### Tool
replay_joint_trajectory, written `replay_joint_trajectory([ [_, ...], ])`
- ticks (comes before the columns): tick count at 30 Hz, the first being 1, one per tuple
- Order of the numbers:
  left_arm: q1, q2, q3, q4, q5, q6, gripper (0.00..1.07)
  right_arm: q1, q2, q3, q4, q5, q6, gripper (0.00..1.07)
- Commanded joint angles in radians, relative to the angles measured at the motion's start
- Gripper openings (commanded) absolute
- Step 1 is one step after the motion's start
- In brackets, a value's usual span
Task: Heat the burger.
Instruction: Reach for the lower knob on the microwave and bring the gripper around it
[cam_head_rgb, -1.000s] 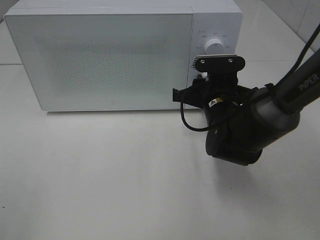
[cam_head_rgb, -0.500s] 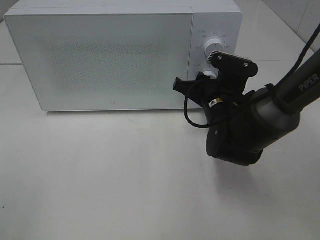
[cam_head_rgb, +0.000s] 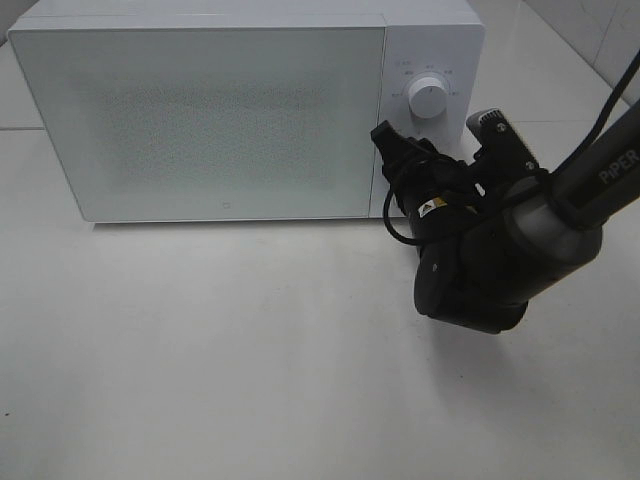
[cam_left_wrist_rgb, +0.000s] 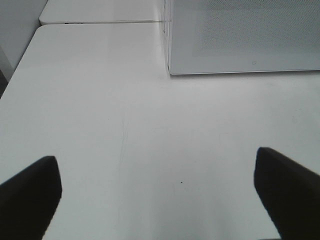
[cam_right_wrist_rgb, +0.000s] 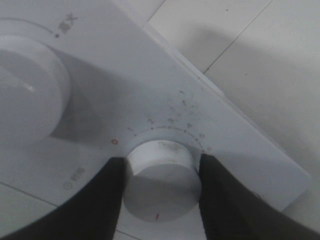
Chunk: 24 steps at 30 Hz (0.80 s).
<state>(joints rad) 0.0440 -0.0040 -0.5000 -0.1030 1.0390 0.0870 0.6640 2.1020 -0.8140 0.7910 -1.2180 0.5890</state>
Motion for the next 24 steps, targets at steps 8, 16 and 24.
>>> replay_joint_trajectory([
  [8,0.005,-0.013,0.002,-0.002,-0.01,-0.001,1.01,-0.001,-0.016,-0.014,-0.05,-0.145,0.44,0.1],
  [16,0.005,-0.013,0.002,-0.002,-0.01,-0.001,1.01,-0.001,-0.016,-0.014,0.035,-0.145,0.735,0.1],
  [24,0.005,-0.013,0.002,-0.002,-0.01,-0.001,1.01,-0.001,-0.016,-0.014,0.056,-0.144,0.806,0.11],
])
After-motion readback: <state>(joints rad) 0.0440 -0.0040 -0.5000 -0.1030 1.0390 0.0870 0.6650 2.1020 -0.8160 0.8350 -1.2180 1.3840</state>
